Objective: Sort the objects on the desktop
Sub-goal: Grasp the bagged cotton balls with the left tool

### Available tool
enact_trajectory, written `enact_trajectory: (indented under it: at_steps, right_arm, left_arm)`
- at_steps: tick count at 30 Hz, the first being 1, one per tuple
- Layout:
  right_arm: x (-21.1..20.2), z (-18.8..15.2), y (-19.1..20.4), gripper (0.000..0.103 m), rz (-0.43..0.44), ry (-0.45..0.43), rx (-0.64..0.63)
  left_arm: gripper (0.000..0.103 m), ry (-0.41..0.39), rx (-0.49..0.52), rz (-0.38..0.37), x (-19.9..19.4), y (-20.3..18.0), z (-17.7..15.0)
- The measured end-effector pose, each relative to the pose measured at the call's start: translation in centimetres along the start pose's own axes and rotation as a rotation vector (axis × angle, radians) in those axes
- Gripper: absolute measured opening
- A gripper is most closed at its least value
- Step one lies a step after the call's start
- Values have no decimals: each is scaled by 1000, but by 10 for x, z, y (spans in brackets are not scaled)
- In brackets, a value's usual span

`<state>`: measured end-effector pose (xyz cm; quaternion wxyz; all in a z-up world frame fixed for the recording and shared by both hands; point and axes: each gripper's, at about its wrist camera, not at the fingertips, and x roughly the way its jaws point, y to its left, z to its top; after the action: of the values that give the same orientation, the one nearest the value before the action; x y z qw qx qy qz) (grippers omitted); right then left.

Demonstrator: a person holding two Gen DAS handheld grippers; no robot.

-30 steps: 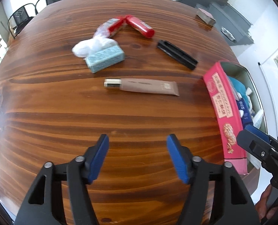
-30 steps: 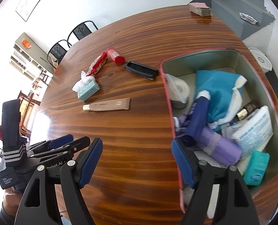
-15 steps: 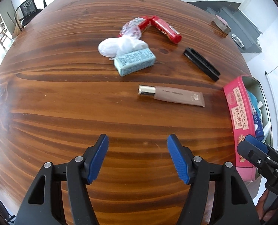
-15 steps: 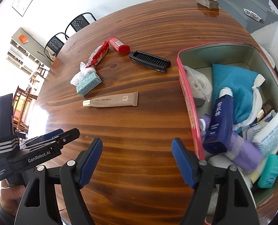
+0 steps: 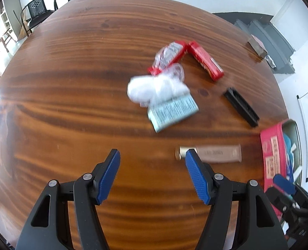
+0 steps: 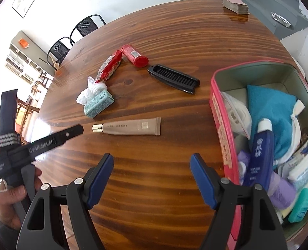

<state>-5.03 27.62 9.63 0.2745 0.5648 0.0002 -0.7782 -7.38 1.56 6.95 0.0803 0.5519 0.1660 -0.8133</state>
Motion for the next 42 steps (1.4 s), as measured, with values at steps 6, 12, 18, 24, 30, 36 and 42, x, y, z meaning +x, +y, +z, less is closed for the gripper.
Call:
enact_trajectory:
  at_steps: [6,12,18,24,30,36,42]
  right_arm:
    - [10,9,4,79,-6,15,1]
    - [19,19,8,79,-13,21,-9]
    - [26,29,7,79,-27,19,-16]
    - [33,42,10,79,-27,16,-36]
    - [36,60,18,79,-57,-8,-108]
    - [46,86,12,79,-109,-2,-155]
    - [66,102,2,79,-153,55,-188]
  left_arm:
    - [69,-28,-46,-32,8,9,33]
    - [69,-51,-77,-83,18,8,58]
    - [82,-61,-73,-65,31,-2,70]
    - [82,-33,-41,-20,48,-2,72]
    - [82,-20,-28,-8,56,4,68]
    - [82,-33,12,11,54,7,64]
    - [51,-53,41,54,48,11,60]
